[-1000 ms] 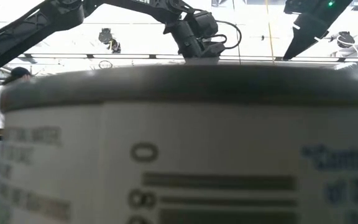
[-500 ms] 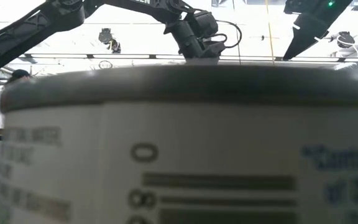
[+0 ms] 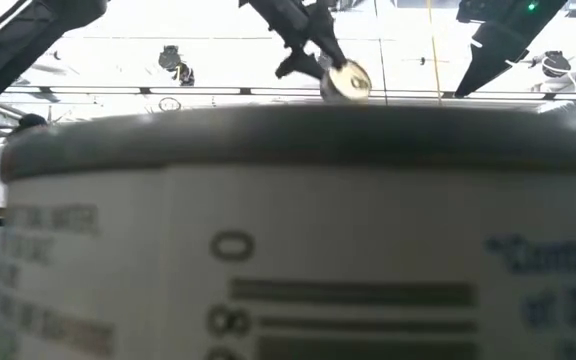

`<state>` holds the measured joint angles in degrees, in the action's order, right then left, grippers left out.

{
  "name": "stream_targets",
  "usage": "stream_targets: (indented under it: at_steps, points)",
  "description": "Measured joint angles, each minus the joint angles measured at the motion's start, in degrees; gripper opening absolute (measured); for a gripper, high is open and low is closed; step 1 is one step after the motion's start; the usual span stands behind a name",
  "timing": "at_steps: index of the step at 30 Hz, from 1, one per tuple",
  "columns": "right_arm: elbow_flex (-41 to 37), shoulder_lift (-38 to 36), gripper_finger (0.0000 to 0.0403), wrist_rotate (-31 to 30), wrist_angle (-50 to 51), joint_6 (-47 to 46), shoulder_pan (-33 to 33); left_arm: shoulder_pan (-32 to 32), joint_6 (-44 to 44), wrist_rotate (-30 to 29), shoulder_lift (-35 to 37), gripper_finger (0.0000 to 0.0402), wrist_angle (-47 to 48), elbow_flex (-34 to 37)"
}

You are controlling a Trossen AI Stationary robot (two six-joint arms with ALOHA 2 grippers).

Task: Stack canned seafood by type on shelf
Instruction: Adjust the blue pink tuna can on the shelf

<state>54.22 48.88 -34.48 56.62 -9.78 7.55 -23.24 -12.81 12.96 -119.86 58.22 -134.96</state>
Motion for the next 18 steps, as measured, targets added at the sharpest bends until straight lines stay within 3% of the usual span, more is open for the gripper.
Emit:
stream_targets:
  at_steps: [6,12,15,18]
  points:
    - [0.0,0.0,0.0318,0.3,-0.2,-0.7,0.0,-3.5,-1.5,7.3,6.1,0.0208,3.4,0.0]
    - [0.0,0.0,0.0318,1.9,-0.2,-1.8,0.0,-10.5,1.2,9.6,11.3,0.0207,18.3,0.4]
    - [0.0,0.0,0.0318,2.0,-0.2,-1.6,0.0,-13.6,2.5,12.9,14.6,0.0207,21.0,3.4]
    - [0.0,0.0,0.0318,2.0,-0.1,-1.6,0.0,-16.2,4.1,15.9,19.6,0.0207,21.6,10.9]
